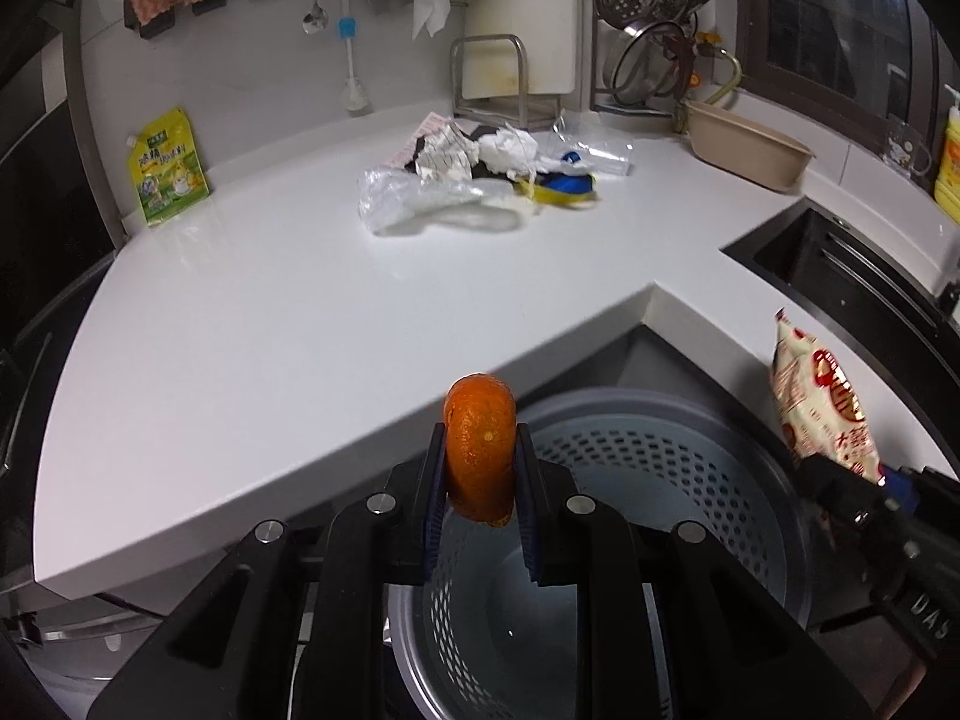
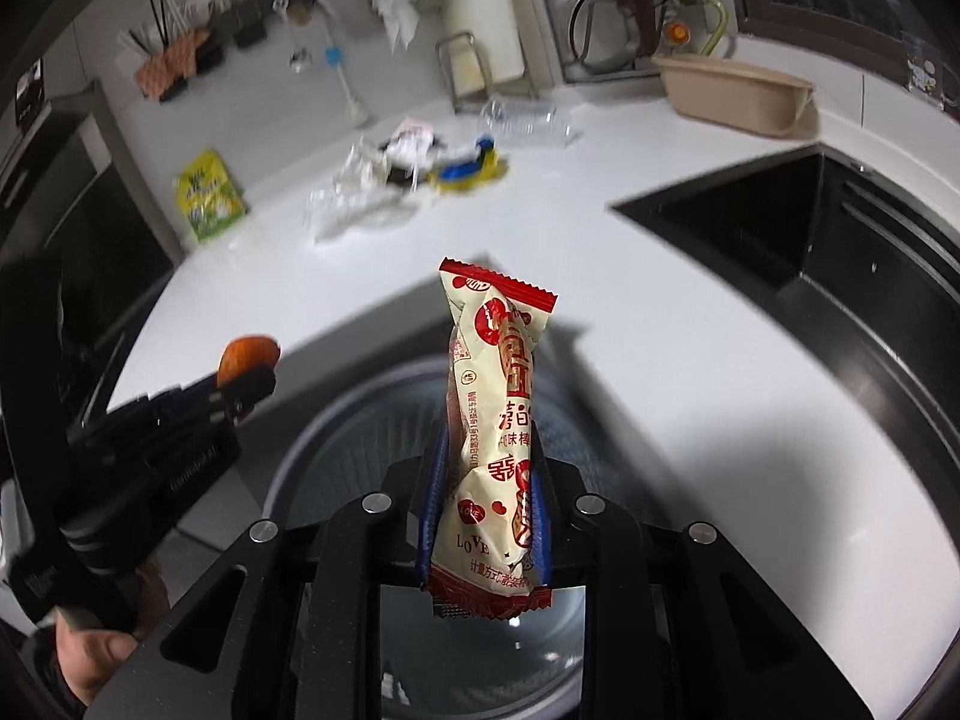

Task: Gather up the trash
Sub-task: 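Carry wrapper and peel over the bin and open both tools to drop them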

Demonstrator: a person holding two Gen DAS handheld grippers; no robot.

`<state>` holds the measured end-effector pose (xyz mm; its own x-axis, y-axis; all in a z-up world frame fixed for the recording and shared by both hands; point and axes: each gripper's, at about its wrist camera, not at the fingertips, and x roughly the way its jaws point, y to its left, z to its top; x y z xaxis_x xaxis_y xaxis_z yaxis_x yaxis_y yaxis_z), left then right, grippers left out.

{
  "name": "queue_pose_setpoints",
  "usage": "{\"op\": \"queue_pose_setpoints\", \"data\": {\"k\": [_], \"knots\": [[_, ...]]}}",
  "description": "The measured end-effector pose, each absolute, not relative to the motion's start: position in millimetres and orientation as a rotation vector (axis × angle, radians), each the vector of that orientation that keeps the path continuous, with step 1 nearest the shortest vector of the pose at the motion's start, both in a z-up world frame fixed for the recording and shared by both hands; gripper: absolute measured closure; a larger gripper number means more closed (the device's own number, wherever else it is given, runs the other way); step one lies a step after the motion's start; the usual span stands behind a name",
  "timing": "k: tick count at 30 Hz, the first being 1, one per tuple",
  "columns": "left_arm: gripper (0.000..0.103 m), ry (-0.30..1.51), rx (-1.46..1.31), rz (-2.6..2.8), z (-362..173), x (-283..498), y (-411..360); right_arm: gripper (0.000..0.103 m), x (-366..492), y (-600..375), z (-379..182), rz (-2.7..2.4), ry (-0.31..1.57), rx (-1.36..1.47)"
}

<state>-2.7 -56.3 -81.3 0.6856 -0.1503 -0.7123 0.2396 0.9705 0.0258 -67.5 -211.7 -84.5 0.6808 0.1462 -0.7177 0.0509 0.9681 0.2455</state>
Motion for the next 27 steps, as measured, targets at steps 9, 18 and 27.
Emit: {"op": "queue_pose_setpoints", "data": {"k": [9, 18, 27], "knots": [[0.082, 0.832, 0.115, -0.24, -103.0, -18.0, -54.2, 0.079, -85.1, -192.2, -115.5, 0.09, 0.912, 0.228], [0.081, 0.874, 0.131, -0.253, -119.5, -22.2, -54.0, 0.079, -84.8, -191.3, -131.7, 0.091, 0.947, 0.242], [0.079, 0.907, 0.129, -0.252, -127.1, -14.7, -50.2, 0.078, -78.5, -194.0, -138.5, 0.075, 0.959, 0.253]]}}
